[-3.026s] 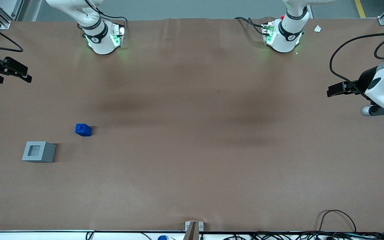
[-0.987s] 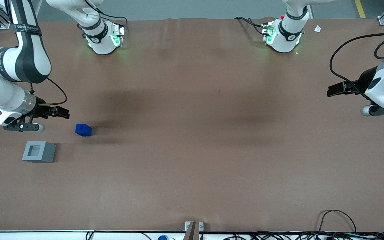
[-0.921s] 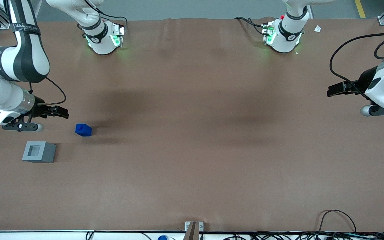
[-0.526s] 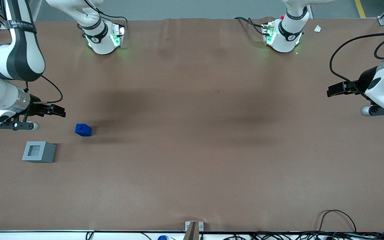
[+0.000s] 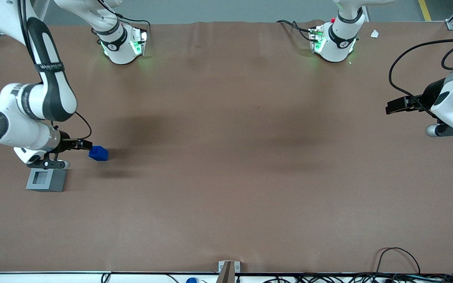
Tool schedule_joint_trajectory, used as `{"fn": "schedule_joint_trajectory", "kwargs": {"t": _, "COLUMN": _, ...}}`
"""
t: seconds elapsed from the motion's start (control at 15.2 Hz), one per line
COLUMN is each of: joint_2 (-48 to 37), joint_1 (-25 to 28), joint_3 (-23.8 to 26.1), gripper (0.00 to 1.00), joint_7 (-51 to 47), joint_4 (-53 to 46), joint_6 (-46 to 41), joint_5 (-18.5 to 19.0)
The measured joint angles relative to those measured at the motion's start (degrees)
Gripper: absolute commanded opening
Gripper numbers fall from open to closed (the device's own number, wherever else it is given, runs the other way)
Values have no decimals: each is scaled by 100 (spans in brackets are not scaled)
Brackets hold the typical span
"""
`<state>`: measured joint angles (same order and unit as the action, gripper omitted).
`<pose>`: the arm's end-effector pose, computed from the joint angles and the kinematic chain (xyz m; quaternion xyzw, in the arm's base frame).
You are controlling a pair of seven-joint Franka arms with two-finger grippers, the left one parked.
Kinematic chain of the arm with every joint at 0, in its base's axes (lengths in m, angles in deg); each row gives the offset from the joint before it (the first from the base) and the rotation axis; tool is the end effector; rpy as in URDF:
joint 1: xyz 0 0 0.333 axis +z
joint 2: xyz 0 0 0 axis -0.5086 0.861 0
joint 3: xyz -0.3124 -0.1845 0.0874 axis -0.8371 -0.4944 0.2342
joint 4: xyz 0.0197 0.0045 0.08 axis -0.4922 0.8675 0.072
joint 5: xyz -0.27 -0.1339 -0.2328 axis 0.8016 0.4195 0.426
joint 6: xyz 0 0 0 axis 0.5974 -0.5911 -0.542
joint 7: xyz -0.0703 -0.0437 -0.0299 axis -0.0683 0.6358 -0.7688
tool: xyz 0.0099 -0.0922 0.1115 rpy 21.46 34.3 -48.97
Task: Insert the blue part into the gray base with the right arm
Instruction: 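Close the right gripper on the blue block and lift it, then carry the blue block over the gray base's square opening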
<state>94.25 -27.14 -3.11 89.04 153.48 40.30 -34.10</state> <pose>0.5867 -0.0350 0.3180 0.9970 -0.0174 -0.0751 0.0025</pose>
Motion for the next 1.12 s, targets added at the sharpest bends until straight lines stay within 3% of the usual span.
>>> {"fn": "schedule_joint_trajectory", "kwargs": {"t": 0.72, "joint_2": 412, "joint_1": 205, "joint_3": 10, "gripper": 82, "joint_7": 0, "joint_4": 465, "joint_6": 649, "joint_5": -1}}
{"fn": "schedule_joint_trajectory", "kwargs": {"t": 0.86, "joint_2": 459, "joint_1": 204, "joint_3": -1, "gripper": 66, "joint_7": 0, "joint_4": 513, "joint_6": 713, "joint_5": -1}}
{"fn": "schedule_joint_trajectory", "kwargs": {"t": 1.12, "joint_2": 528, "joint_1": 204, "joint_3": -3, "gripper": 23, "joint_7": 0, "joint_4": 511, "joint_6": 768, "joint_5": -2}}
